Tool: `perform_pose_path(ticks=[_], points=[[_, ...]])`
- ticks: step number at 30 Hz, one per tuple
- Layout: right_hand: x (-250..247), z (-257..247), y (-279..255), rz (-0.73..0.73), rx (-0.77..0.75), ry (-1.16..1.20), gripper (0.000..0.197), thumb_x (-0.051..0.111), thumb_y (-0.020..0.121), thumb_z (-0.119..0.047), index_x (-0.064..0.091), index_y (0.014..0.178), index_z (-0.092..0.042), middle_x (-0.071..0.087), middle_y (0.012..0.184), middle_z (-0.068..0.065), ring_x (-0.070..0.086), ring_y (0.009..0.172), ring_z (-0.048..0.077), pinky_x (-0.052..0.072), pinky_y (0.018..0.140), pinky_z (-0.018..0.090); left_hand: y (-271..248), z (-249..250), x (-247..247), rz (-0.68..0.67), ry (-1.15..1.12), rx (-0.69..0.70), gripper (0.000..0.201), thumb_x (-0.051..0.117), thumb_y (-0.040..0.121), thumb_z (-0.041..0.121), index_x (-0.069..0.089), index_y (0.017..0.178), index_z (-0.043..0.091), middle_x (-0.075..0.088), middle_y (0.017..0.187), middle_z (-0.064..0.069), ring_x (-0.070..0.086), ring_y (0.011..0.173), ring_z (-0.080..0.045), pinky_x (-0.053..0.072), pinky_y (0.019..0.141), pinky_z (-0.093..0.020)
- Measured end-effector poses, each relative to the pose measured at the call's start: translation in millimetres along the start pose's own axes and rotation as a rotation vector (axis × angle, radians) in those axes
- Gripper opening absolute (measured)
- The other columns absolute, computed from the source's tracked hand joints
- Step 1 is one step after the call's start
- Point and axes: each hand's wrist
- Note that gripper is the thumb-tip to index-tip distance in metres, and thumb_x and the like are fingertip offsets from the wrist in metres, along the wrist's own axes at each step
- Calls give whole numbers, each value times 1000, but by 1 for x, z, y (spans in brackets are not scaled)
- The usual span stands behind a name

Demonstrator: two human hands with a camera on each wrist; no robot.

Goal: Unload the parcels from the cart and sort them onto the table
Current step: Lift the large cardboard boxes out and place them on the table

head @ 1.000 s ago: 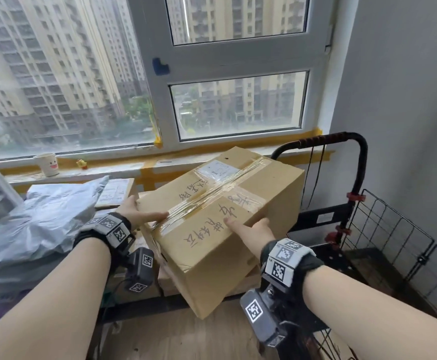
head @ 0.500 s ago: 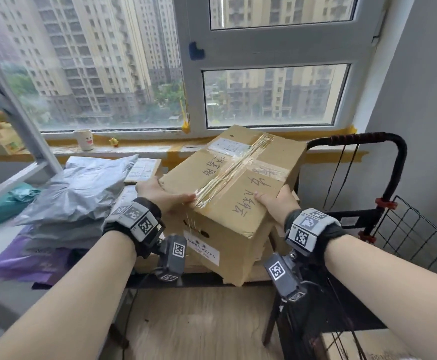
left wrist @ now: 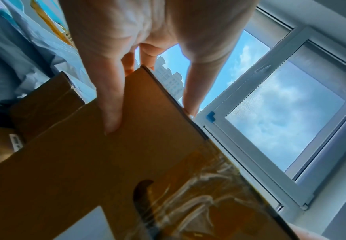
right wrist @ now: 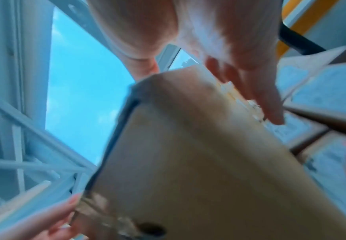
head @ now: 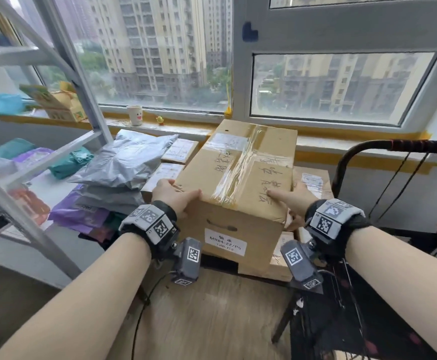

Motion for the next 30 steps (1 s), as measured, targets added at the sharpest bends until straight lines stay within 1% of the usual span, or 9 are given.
perform_pose_path(ticks=[2, 5, 11, 15, 17, 21, 25, 27, 30], points=[[7, 5, -6, -67, 106, 47, 64, 70, 81, -34, 39, 133, -15, 52, 128, 14, 52, 116, 36, 47, 92, 58, -3, 0, 2, -27, -37, -26, 65, 78, 73, 35, 48, 125, 10, 56, 116, -8, 58, 106, -30, 60, 64, -45], [14, 4, -8, -119, 69, 73, 56, 68, 83, -31, 40, 129, -16, 56, 122, 13, 58, 106, 35, 50, 84, 60, -5, 0, -1, -30, -117, -43, 52, 76, 77, 27, 51, 119, 8, 57, 115, -9, 59, 103, -29, 59, 51, -38], [23, -16, -4, -107, -193, 52, 50, 60, 89, -18, 37, 133, -13, 55, 128, 6, 55, 114, 25, 47, 98, 49, 1, -5, -16, -5, -229, -50, 46, 74, 80, 20, 55, 119, 4, 58, 114, -9, 57, 103, -26, 59, 67, -48], [40, -8, -1, -150, -232, 91, 60, 61, 88, -21, 31, 140, -16, 55, 131, 5, 56, 115, 24, 48, 99, 47, 6, -13, -20, 42, -219, -25, 43, 71, 83, 16, 53, 121, 5, 57, 110, -7, 56, 107, -25, 59, 57, -42], [47, -8, -2, -156, -236, 137, 66, 66, 83, -22, 32, 140, -19, 56, 129, 4, 56, 114, 24, 49, 97, 48, 9, -13, -22, 75, -230, -18, 51, 70, 83, 16, 48, 128, 7, 54, 113, -6, 54, 110, -26, 59, 63, -45], [59, -6, 3, -113, -265, 123, 97, 72, 53, -43, 32, 139, -24, 57, 126, -2, 57, 113, 22, 49, 97, 46, 17, -15, -26, 105, -193, -9, 70, 67, 85, 17, 30, 144, 10, 49, 126, -7, 51, 112, -28, 56, 75, -49], [64, 1, 2, -59, -260, 18, 96, 70, 65, -46, 23, 145, -21, 52, 134, 0, 54, 118, 22, 44, 103, 44, 17, -21, -22, 148, -4, 55, 71, 63, 87, 30, 27, 145, 12, 45, 137, -13, 48, 120, -32, 48, 97, -46], [67, 0, 3, -55, -244, 11, 105, 68, 58, -52, 19, 147, -23, 48, 139, 1, 51, 122, 23, 43, 104, 45, 15, -21, -21, 185, 143, 80, 68, 58, 90, 32, 26, 146, 10, 38, 142, -19, 40, 129, -33, 36, 108, -39], [71, 0, 3, -57, -253, 21, 102, 65, 62, -49, 16, 148, -24, 43, 144, 1, 49, 125, 24, 41, 106, 45, 13, -18, -21, 186, 223, 108, 58, 53, 93, 31, 32, 143, 9, 40, 140, -22, 39, 128, -35, 33, 108, -37]])
Point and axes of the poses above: each hand's wrist, its own y-axis towards the middle knuckle, its own x-axis out of the palm, z = x × y
